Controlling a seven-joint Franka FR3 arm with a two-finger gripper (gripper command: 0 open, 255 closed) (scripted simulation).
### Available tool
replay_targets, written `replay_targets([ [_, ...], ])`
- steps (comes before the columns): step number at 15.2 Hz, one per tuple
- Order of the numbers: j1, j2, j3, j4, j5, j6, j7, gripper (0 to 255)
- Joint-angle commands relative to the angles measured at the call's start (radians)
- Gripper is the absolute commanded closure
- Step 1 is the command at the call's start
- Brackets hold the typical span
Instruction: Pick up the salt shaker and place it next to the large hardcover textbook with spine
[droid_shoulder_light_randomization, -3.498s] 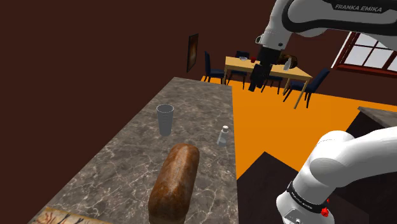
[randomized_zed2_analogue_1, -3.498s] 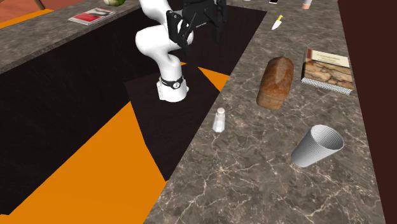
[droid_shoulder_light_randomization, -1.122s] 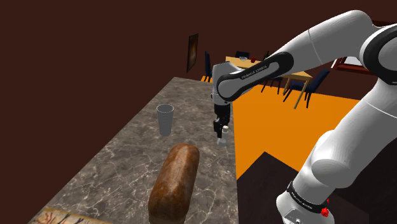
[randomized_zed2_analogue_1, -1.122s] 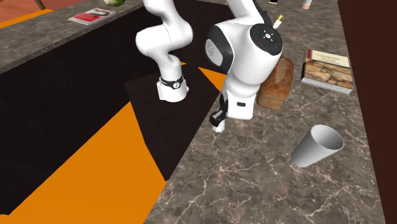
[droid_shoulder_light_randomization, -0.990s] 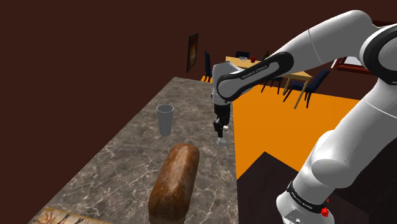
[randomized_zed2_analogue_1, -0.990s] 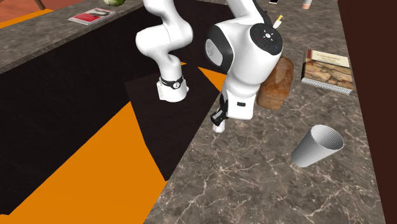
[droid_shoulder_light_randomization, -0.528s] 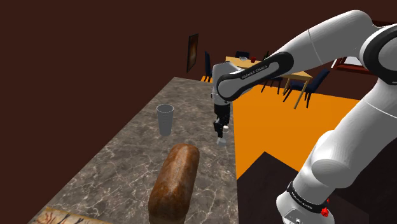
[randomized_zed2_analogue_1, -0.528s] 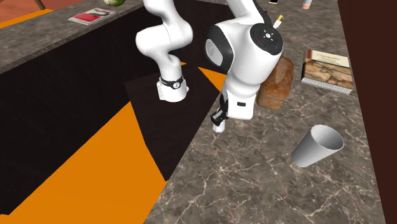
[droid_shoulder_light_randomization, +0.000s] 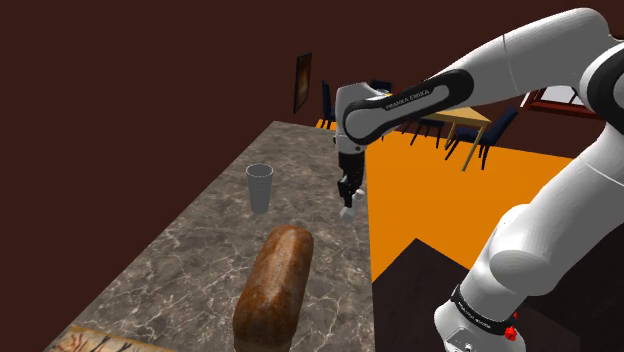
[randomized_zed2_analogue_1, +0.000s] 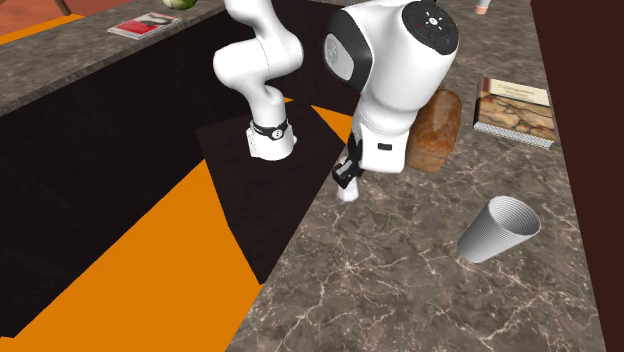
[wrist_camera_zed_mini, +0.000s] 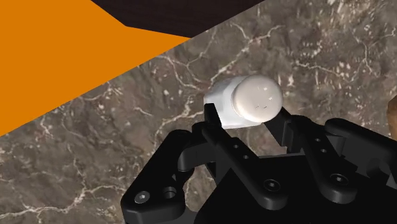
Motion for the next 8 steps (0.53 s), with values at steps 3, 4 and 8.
replay_targets([
  [3, 0.000, -0.025, -0.001, 0.031, 0.000, -0.057, -0.002, 255],
  [4, 0.000, -0.031, -0.002, 0.040, 0.001, -0.071, -0.002, 255],
  [8, 0.000, -0.051, -0.003, 0.076, 0.001, -0.127, -0.003, 255],
])
